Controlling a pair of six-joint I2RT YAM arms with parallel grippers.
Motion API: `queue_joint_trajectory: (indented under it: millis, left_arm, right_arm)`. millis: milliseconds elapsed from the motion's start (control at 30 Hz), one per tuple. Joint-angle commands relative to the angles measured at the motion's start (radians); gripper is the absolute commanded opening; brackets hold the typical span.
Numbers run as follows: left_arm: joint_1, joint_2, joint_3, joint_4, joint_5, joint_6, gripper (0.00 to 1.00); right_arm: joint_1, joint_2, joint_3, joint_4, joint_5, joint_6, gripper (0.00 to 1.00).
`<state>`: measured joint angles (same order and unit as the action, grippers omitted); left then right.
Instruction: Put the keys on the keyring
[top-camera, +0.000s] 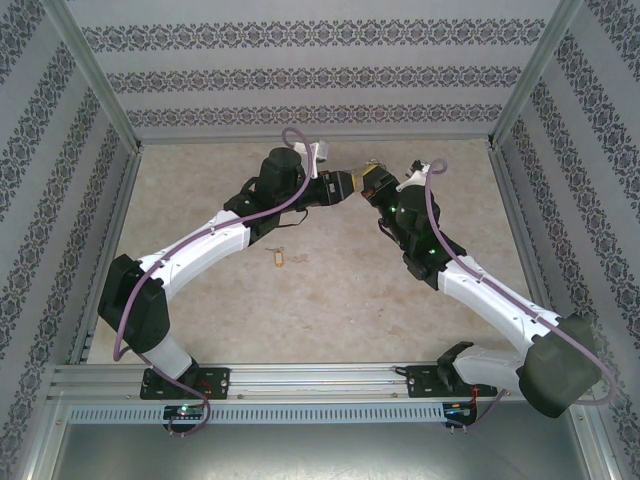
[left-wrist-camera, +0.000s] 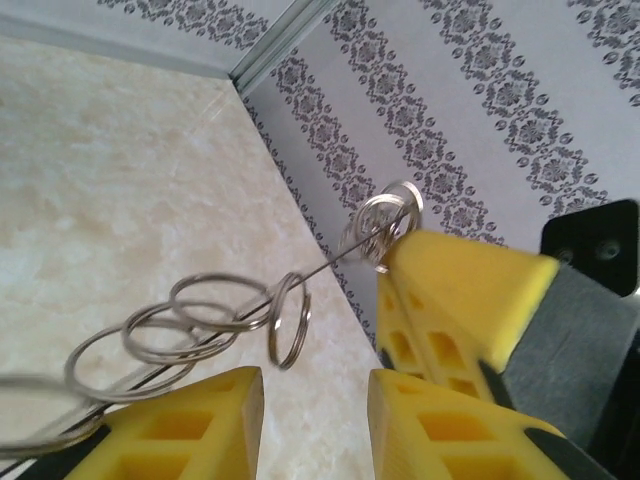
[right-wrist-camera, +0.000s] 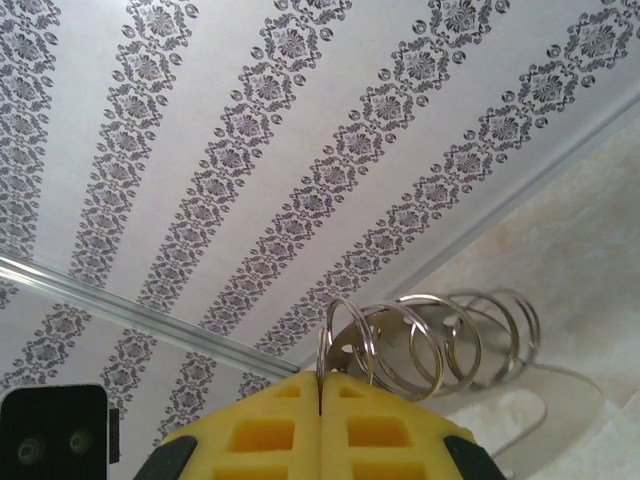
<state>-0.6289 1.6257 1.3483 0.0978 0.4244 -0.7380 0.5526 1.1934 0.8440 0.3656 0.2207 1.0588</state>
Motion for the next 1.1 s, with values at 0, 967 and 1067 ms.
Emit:
queue_joint_trajectory:
  millis: [0,967,1067]
  left_arm:
    - [-0.012,-0.004,-0.01,0.136,-0.023,0.005,0.33]
    - [-0.03,0.022,0.045,-0.016,-0.106,0.056,0.2]
    - [-0.034,0.02,0.043,-0.015,-0.111,0.063,0.18]
  right_arm:
    - [0.01,-0.021,-0.003,0.012,0.016,0.024,0.0]
    - [0.029,-0.048,-0.02,0.009,0.028,0.027,0.0]
    - [0.032,-0.054,-0.024,0.006,0.026,0.025,0.0]
